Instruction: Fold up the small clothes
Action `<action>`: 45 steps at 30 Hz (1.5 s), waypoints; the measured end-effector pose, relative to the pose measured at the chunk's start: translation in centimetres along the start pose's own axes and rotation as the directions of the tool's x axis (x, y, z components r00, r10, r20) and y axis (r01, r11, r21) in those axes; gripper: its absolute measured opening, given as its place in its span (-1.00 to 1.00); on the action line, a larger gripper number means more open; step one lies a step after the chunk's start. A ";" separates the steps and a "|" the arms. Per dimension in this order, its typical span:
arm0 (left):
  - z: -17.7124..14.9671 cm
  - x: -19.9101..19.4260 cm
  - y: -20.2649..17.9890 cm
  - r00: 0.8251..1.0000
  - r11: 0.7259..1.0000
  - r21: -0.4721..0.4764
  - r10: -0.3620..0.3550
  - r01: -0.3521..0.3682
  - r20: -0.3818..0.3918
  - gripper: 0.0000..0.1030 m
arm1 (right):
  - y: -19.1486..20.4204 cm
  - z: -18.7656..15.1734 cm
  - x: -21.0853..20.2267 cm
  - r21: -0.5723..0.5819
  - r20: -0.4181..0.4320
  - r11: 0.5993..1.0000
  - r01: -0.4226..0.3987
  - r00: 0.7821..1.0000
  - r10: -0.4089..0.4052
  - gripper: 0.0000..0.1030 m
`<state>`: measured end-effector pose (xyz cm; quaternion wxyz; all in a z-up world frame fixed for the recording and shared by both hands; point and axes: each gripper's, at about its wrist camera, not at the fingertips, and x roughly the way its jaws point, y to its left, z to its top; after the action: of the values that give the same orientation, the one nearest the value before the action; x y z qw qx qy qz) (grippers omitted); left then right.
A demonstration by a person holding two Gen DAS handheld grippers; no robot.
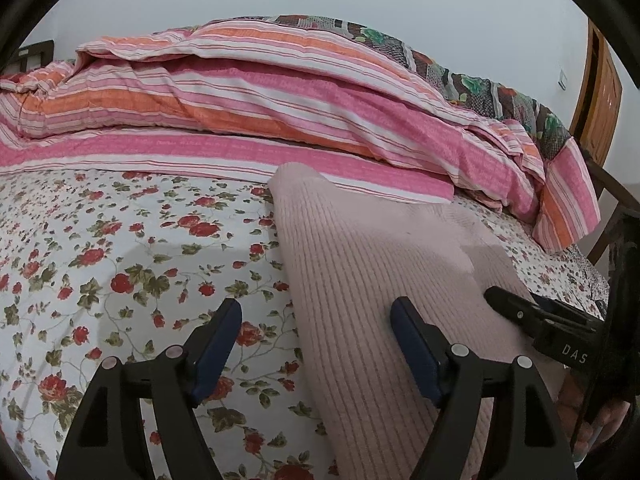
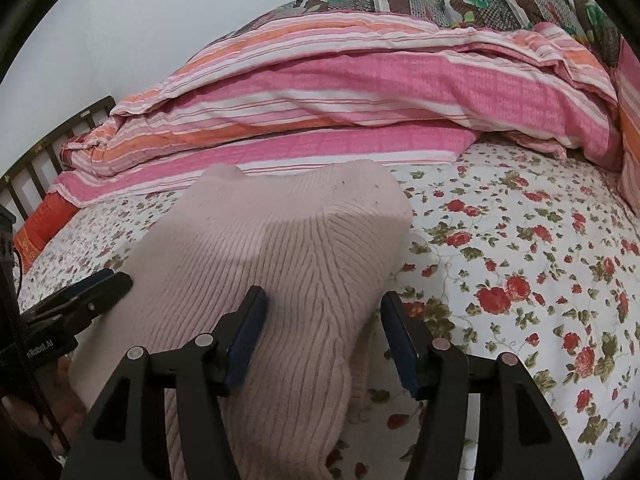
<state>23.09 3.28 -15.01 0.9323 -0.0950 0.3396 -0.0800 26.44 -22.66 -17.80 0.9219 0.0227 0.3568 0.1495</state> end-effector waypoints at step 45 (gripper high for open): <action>4.0 0.4 -1.6 0.998 0.998 0.015 -0.060 0.060 0.002 0.22 | -2.3 2.3 -1.6 0.032 0.034 0.999 -0.018 0.999 0.017 -0.18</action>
<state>25.85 2.15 -11.94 0.9306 -0.0981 0.3349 -0.1105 27.46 -25.12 -15.35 0.9260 0.0434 0.3432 0.1514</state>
